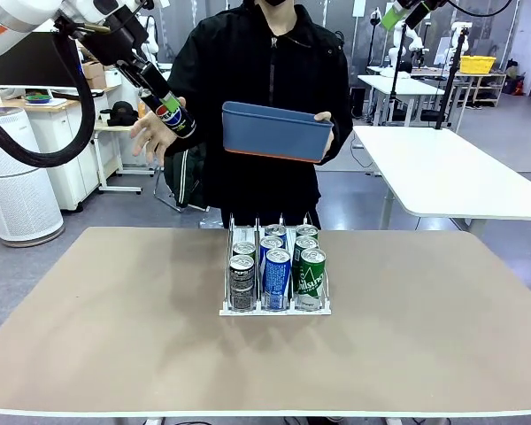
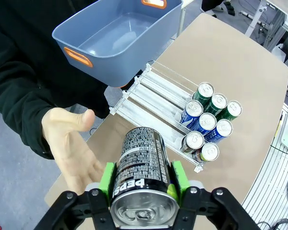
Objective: Fill the beverage cans into the dispenser.
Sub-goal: Place the picked Pepsi coke in the line of the Automatic Can Dispenser with the same cans.
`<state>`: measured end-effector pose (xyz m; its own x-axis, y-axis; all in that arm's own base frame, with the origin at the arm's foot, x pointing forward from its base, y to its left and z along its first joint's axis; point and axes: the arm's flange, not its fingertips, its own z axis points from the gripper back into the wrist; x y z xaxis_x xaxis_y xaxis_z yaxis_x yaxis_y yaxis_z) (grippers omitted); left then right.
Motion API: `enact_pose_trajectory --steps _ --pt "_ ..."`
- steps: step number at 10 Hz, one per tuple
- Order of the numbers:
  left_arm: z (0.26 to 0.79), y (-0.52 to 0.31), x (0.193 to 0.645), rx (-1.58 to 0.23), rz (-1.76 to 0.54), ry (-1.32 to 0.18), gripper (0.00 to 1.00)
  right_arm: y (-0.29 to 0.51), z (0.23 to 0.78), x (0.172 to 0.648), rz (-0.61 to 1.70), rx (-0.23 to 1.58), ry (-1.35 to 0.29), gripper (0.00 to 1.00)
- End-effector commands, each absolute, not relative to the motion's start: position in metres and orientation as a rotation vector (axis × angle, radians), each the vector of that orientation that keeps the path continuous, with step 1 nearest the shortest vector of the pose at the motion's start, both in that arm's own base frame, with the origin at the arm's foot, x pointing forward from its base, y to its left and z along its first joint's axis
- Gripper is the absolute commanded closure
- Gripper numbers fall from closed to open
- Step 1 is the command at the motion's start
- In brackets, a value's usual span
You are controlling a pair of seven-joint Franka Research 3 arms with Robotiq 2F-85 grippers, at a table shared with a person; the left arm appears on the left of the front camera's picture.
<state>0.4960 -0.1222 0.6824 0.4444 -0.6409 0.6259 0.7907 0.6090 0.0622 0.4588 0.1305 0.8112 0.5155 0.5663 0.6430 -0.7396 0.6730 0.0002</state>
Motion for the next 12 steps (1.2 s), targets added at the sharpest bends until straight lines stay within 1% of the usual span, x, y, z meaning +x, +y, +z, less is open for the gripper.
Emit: enact_pose_trajectory --steps 1,5,6,9,12 --pt "0.683 -0.119 0.496 -0.251 -0.913 -0.662 1.0 0.13 0.81 0.457 0.797 0.291 -0.652 0.0" --pt "0.683 -0.119 0.496 -0.251 -0.913 -0.662 1.0 0.13 0.81 0.457 0.797 0.291 -0.652 0.0" --pt "0.682 -0.122 0.496 -0.254 -0.899 -0.657 0.42 0.13 0.81 0.457 0.797 0.291 -0.652 0.0" --pt "0.664 -0.167 0.492 -0.297 -0.793 -0.612 0.42 0.13 0.81 0.457 0.797 0.291 -0.652 0.0" --pt "0.645 -0.2 0.473 -0.268 -0.835 -0.516 0.42 0.13 0.81 0.457 0.797 0.291 -0.652 0.0"
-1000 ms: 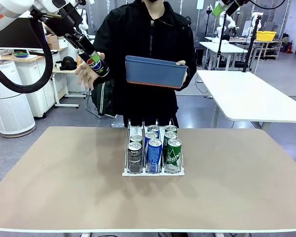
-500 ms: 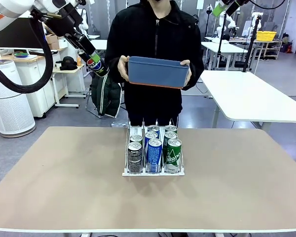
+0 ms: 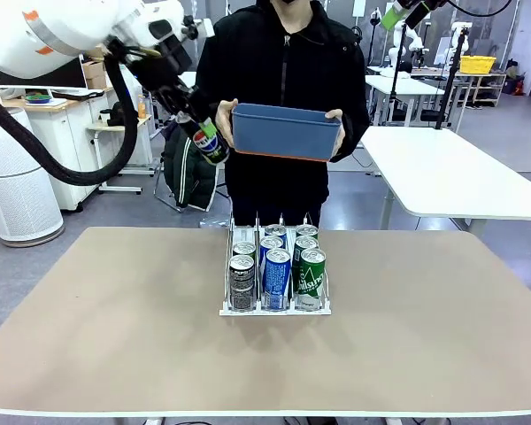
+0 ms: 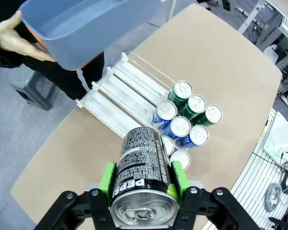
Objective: Fill the beverage cans into the dispenser.
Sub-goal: Place the picked Pepsi coke in the line of the Automatic Can Dispenser with the same cans.
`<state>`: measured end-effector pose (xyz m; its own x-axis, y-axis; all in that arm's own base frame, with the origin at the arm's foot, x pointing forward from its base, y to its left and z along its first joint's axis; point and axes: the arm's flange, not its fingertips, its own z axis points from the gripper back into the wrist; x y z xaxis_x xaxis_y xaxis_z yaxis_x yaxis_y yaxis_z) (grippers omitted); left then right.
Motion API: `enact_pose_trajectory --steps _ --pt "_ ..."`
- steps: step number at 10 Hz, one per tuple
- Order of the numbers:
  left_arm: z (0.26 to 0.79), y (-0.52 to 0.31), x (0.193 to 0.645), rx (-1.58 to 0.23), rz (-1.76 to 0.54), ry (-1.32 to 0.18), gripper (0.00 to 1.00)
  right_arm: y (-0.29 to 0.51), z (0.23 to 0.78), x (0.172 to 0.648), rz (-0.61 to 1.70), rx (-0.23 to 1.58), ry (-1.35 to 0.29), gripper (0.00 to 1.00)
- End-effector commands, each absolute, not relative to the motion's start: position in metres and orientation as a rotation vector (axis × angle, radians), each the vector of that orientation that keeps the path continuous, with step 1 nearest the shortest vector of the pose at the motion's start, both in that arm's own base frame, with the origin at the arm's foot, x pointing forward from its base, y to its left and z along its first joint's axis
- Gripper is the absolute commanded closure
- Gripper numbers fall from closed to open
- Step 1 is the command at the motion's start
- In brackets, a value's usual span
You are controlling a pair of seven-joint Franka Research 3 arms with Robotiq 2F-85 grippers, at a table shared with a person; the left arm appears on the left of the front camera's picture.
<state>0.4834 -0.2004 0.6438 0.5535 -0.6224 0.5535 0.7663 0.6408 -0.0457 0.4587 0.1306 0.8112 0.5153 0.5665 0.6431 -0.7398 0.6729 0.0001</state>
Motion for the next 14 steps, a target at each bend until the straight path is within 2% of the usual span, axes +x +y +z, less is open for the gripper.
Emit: enact_pose_trajectory --steps 1,4,7,8,12,14 --pt "0.633 -0.214 0.463 -0.257 -0.843 -0.487 0.42 0.13 0.81 0.457 0.797 0.291 -0.652 0.0" --pt "0.6 -0.236 0.435 -0.201 -0.907 -0.398 0.42 0.13 0.81 0.457 0.797 0.291 -0.652 0.0" --pt "0.592 -0.235 0.434 -0.282 -0.923 -0.339 0.42 0.13 0.81 0.457 0.797 0.291 -0.652 0.0" --pt "0.586 -0.249 0.432 -0.224 -0.935 -0.369 0.42 0.13 0.81 0.457 0.797 0.291 -0.652 0.0" --pt "0.583 -0.248 0.431 -0.234 -0.935 -0.35 0.42 0.13 0.81 0.457 0.797 0.291 -0.652 0.0" --pt "0.583 -0.252 0.421 -0.152 -0.832 -0.367 0.42 0.13 0.81 0.457 0.797 0.291 -0.652 0.0"
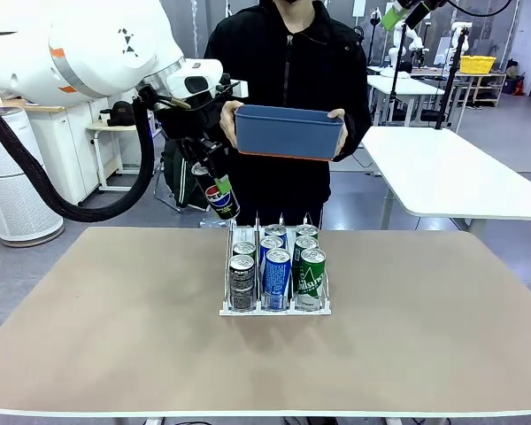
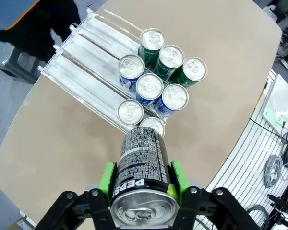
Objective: Fill the beverage cans into the dispenser.
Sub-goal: Place the picked Pepsi coke in the line of the Automatic Can Dispenser with the same cans.
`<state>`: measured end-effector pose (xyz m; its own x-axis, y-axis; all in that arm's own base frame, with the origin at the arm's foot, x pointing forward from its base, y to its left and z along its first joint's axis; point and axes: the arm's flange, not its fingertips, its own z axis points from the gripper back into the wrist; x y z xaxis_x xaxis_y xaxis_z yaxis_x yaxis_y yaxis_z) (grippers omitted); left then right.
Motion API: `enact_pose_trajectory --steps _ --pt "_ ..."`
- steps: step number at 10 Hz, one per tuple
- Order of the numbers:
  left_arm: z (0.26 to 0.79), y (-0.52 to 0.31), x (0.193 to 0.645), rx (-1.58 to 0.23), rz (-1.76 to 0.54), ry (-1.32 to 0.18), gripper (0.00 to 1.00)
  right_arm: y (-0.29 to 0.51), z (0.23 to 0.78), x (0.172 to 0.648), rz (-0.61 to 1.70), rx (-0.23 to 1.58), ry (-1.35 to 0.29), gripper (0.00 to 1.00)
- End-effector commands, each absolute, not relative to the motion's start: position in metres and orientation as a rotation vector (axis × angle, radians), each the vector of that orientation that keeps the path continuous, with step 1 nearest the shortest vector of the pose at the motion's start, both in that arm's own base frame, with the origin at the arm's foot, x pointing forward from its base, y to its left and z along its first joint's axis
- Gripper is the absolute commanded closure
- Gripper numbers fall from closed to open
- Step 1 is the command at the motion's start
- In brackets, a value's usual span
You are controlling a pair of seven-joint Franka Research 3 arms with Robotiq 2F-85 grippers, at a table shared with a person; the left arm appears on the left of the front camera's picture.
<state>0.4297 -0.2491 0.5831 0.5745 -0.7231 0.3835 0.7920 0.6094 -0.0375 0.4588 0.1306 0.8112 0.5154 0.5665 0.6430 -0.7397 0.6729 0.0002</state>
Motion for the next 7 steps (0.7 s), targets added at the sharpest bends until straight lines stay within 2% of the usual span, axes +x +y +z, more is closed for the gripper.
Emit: enact_pose_trajectory --steps 1,7 --pt "0.576 -0.263 0.408 -0.135 -0.812 -0.386 0.42 0.13 0.81 0.457 0.797 0.291 -0.652 0.0" --pt "0.553 -0.298 0.317 -0.034 -0.857 -0.528 0.42 0.13 0.81 0.457 0.797 0.291 -0.652 0.0"
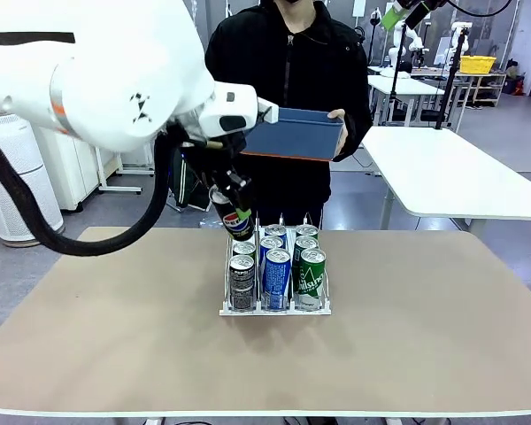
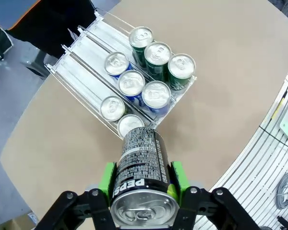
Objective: Fill the beverage cans into the dispenser.
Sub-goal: Place the picked Pepsi coke in the line of the Automatic Can Dispenser with the same cans.
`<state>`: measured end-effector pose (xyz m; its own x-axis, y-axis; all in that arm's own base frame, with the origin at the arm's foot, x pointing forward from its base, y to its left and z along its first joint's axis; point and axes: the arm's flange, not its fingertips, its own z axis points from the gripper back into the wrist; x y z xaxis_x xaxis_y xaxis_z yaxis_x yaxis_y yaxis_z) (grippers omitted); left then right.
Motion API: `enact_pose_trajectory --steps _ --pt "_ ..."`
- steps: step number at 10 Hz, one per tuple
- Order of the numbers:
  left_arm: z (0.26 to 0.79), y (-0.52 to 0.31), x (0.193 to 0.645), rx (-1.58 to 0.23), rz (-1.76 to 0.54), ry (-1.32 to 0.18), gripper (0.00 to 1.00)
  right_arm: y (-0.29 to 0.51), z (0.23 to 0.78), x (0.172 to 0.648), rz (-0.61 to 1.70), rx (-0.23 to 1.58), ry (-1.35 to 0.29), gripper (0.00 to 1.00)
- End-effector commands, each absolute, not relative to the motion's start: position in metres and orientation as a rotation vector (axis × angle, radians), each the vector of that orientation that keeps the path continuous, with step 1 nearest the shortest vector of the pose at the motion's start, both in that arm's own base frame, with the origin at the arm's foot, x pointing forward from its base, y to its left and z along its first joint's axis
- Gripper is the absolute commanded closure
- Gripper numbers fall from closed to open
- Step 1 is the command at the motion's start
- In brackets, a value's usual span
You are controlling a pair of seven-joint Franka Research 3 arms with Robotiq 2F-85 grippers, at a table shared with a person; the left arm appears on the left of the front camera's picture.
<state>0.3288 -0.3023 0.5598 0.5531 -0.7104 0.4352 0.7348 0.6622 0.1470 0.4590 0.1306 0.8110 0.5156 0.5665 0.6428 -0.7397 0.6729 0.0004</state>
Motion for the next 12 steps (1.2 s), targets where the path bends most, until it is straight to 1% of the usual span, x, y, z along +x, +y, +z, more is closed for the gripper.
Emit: enact_pose_trajectory --steps 1,3,5,8,10,12 --pt "0.542 -0.305 0.304 -0.026 -0.941 -0.543 0.42 0.13 0.81 0.457 0.797 0.291 -0.652 0.0" --pt "0.52 -0.318 0.292 -0.022 -0.985 -0.585 0.42 0.13 0.81 0.457 0.797 0.291 -0.652 0.0" --pt "0.502 -0.321 0.287 -0.06 -0.976 -0.561 0.42 0.13 0.81 0.457 0.797 0.291 -0.652 0.0" --pt "0.477 -0.315 0.298 -0.098 -0.978 -0.472 0.42 0.13 0.81 0.457 0.797 0.291 -0.652 0.0" --pt "0.466 -0.317 0.307 -0.08 -0.969 -0.459 0.42 0.13 0.81 0.457 0.797 0.291 -0.652 0.0" --pt "0.454 -0.314 0.324 -0.105 -0.938 -0.454 0.42 0.13 0.81 0.457 0.797 0.291 -0.652 0.0"
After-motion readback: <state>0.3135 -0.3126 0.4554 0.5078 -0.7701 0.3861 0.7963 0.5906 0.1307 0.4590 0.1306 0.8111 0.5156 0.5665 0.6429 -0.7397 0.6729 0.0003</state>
